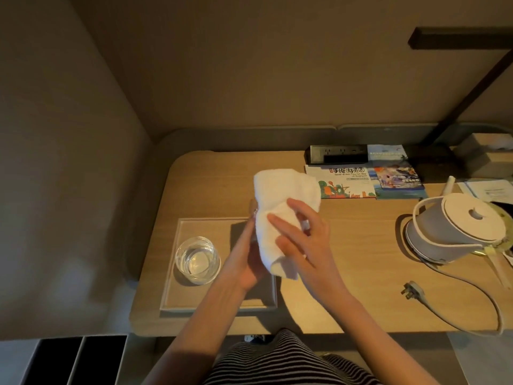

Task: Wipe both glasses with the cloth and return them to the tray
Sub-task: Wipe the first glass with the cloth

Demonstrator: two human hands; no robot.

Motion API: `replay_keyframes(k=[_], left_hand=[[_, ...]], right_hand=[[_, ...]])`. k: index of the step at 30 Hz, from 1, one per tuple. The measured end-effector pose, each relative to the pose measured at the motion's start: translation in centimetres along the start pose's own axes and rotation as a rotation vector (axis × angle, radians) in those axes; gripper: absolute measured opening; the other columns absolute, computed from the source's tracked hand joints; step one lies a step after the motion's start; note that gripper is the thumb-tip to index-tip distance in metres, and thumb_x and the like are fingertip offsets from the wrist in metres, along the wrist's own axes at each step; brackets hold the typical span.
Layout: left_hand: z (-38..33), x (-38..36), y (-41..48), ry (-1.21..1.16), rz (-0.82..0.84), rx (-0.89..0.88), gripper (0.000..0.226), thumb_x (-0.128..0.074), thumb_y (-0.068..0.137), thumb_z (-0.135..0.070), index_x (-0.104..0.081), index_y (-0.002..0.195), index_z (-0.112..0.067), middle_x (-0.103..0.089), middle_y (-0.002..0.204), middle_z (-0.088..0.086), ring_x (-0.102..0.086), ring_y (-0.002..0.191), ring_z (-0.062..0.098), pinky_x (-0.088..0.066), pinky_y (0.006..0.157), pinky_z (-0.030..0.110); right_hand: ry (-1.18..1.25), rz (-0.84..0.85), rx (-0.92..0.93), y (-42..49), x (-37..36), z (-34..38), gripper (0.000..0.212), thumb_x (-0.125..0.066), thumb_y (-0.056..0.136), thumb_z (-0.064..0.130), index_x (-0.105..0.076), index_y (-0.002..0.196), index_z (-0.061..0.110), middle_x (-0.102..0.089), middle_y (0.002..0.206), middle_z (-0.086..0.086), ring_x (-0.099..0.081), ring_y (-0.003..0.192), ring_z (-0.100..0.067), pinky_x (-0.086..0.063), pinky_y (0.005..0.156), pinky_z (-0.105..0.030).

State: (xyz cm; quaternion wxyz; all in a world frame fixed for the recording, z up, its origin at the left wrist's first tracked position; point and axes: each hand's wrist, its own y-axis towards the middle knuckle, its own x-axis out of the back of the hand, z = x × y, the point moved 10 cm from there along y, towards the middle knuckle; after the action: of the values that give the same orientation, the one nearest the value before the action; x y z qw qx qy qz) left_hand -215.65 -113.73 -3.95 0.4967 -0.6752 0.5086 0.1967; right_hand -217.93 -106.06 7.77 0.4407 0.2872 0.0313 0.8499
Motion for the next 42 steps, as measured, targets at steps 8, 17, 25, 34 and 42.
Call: replay_keyframes(k=[8, 17, 25, 34, 42], left_hand=[[-2.8, -0.2, -0.3, 0.28, -0.113, -0.2, 0.097, -0.091, 0.055, -0.049, -0.05, 0.134, -0.01, -0.066, 0.117, 0.02, -0.068, 0.094, 0.025, -0.06, 0.071, 0.035], [-2.6, -1.8, -1.0, 0.409, -0.103, -0.273, 0.099, -0.057, 0.071, -0.081, -0.044, 0.145, -0.016, -0.065, 0.131, 0.018, -0.062, 0.121, 0.035, -0.051, 0.099, 0.047], [-3.4, -2.3, -0.4, 0.221, 0.018, -0.165, 0.09, -0.075, 0.072, -0.057, -0.052, 0.14, -0.003, -0.062, 0.13, 0.02, -0.061, 0.113, 0.031, -0.049, 0.098, 0.045], [-2.8, -2.3, -0.1, 0.098, 0.032, -0.08, 0.09, -0.096, 0.05, -0.046, -0.066, 0.125, -0.005, -0.07, 0.113, 0.018, -0.071, 0.098, 0.029, -0.062, 0.079, 0.04], [-3.4, -3.1, -0.5, 0.237, -0.032, -0.157, 0.117, -0.092, 0.046, -0.062, -0.05, 0.142, -0.008, -0.057, 0.138, 0.027, -0.056, 0.128, 0.039, -0.045, 0.107, 0.054]], right_hand=[[-0.08, -0.138, -0.03, 1.0, 1.6, -0.1, 0.024, -0.053, 0.091, 0.029, -0.057, 0.114, 0.033, -0.039, 0.118, 0.001, -0.043, 0.106, -0.007, -0.036, 0.091, -0.015], [0.005, -0.306, -0.074, 2.7, 5.6, 0.8, 0.025, -0.055, 0.092, 0.012, -0.064, 0.112, 0.023, -0.049, 0.115, -0.001, -0.048, 0.107, -0.004, -0.039, 0.087, -0.017], [0.203, -0.293, -0.176, 2.9, 5.3, -1.0, 0.03, -0.057, 0.091, 0.01, -0.063, 0.114, 0.027, -0.053, 0.113, -0.003, -0.051, 0.1, 0.002, -0.039, 0.078, -0.009], [-0.08, -0.119, 0.101, 2.6, 2.5, 2.0, 0.029, -0.064, 0.084, 0.012, -0.067, 0.11, 0.023, -0.045, 0.113, -0.006, -0.046, 0.103, -0.009, -0.041, 0.085, -0.019], [-0.211, -0.14, 0.187, 2.8, 2.8, 3.8, 0.023, -0.056, 0.087, 0.013, -0.07, 0.106, 0.014, -0.048, 0.108, -0.007, -0.045, 0.097, -0.011, -0.039, 0.081, -0.016]])
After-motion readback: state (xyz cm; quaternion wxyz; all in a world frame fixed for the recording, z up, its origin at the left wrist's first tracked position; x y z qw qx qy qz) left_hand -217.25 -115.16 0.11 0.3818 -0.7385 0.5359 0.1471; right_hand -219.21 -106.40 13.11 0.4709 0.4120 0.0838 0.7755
